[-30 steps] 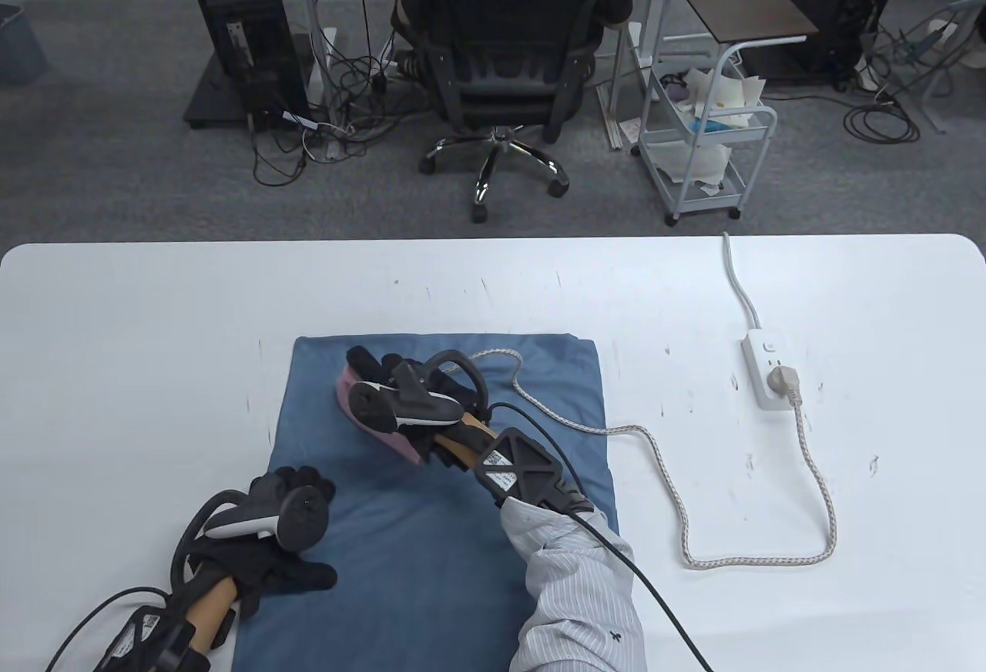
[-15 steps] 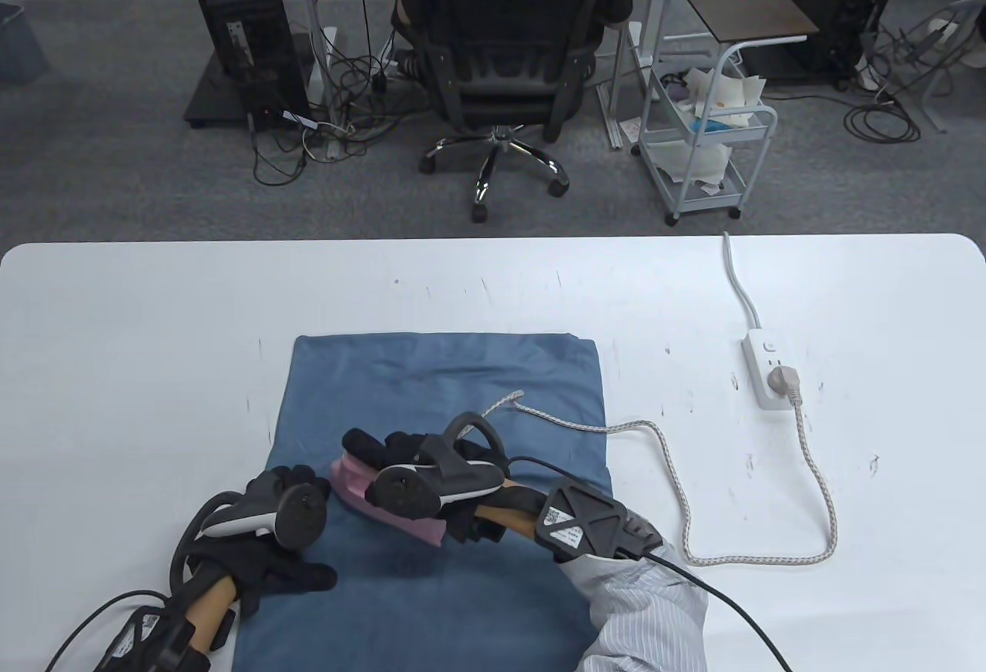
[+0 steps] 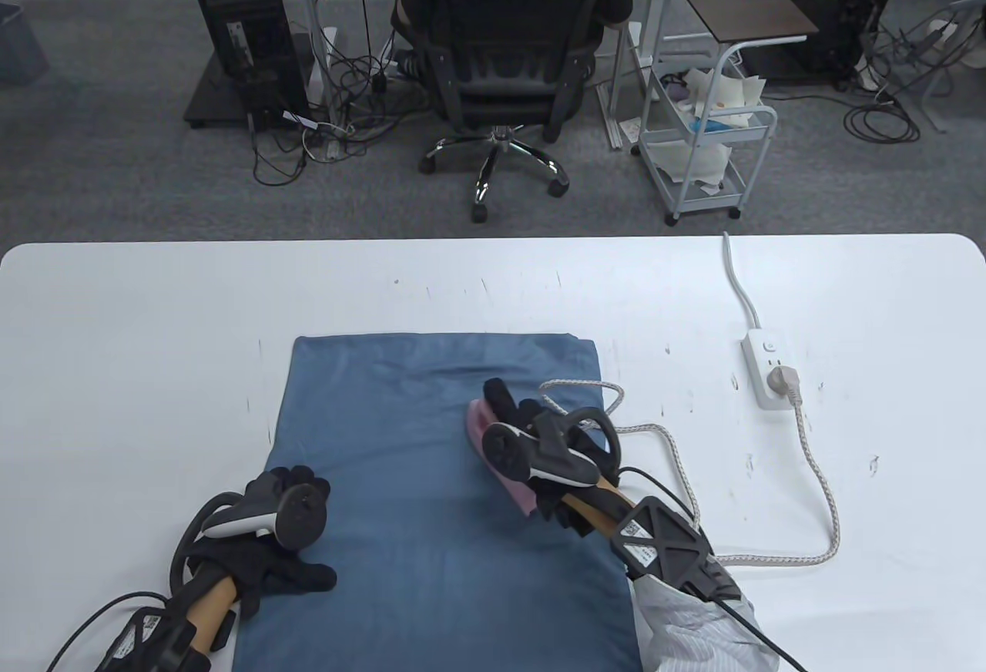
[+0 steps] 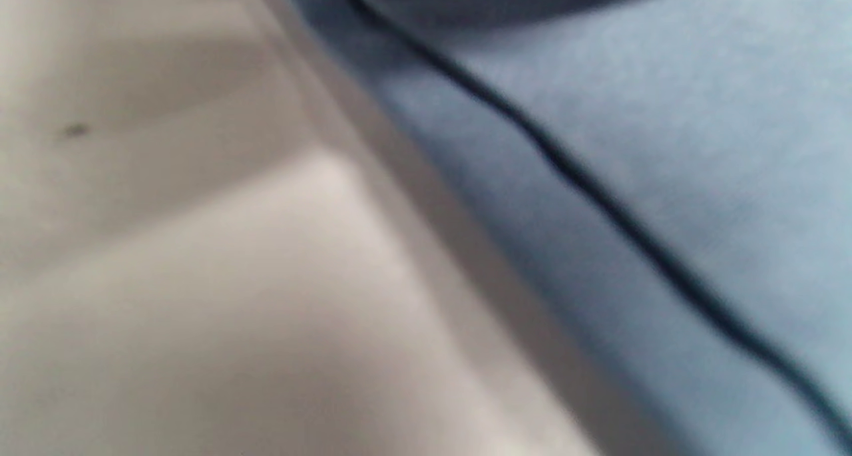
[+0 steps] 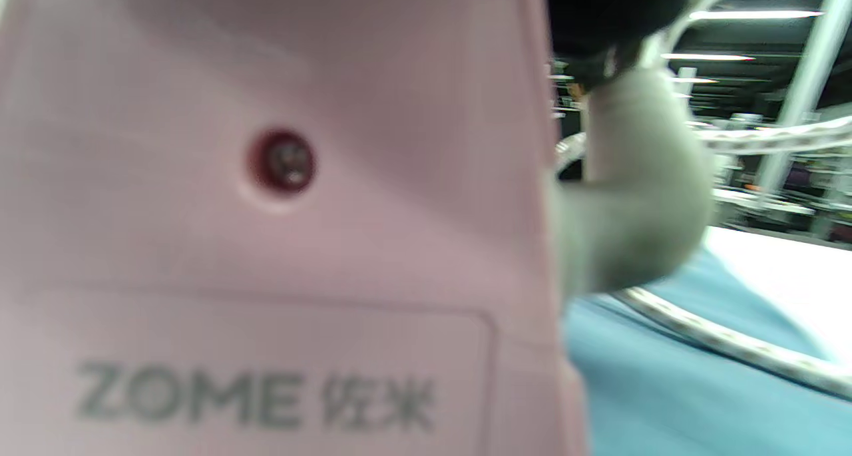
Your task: Iron pillowcase with electric iron on table
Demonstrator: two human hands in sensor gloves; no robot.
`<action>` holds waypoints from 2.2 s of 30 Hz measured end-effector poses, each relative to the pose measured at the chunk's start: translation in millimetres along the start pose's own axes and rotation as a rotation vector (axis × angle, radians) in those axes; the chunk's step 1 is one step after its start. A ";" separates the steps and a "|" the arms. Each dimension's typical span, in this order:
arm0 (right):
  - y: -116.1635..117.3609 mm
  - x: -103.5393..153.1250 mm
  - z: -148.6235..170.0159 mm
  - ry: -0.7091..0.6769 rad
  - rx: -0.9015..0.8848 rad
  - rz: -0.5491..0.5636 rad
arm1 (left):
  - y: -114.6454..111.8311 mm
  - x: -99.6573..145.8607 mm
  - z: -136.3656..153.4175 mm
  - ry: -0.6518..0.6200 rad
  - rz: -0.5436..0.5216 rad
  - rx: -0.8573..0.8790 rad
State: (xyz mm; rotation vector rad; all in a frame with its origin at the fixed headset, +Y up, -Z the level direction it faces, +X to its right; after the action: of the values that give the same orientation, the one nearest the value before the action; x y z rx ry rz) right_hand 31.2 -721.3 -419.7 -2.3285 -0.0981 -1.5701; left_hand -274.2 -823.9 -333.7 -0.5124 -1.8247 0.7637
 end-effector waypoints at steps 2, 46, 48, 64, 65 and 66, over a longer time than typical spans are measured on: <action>3.7 1.6 16.6 0.027 -0.007 -0.032 | -0.1 -0.1 -0.2 0.005 0.006 -0.006; -53.8 59.6 61.2 -0.025 -0.101 0.234 | -0.4 -63.7 -145.8 -0.373 0.254 -0.391; -57.6 63.0 53.6 -0.056 -0.106 0.248 | -13.6 -53.3 -150.4 -0.381 0.253 -0.406; -52.8 54.0 -19.5 -0.341 -0.147 0.197 | 4.1 18.0 -50.9 0.073 0.057 -0.056; -51.1 50.5 -24.7 -0.358 -0.155 0.188 | 2.3 16.3 -41.7 0.099 0.078 -0.069; -49.4 46.3 -31.3 -0.377 -0.166 0.177 | -1.2 11.8 -32.5 0.103 0.118 -0.080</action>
State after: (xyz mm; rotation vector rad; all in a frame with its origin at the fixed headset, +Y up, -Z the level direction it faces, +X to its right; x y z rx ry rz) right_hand 9.6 -690.1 -355.4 -2.6546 0.1522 -1.0805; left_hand -248.2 -808.5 -316.9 -0.7037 -1.7467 0.7323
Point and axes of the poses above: the tracker on the back of each hand, its own z axis roughly to the little-finger side, its own x axis roughly from the fingertips to the wrist, y = z × x, the point moved 4 cm from there along -x, roughly from the wrist to the fingertips, and after that the axes turned 15 degrees about x, right-handed, at the moved point
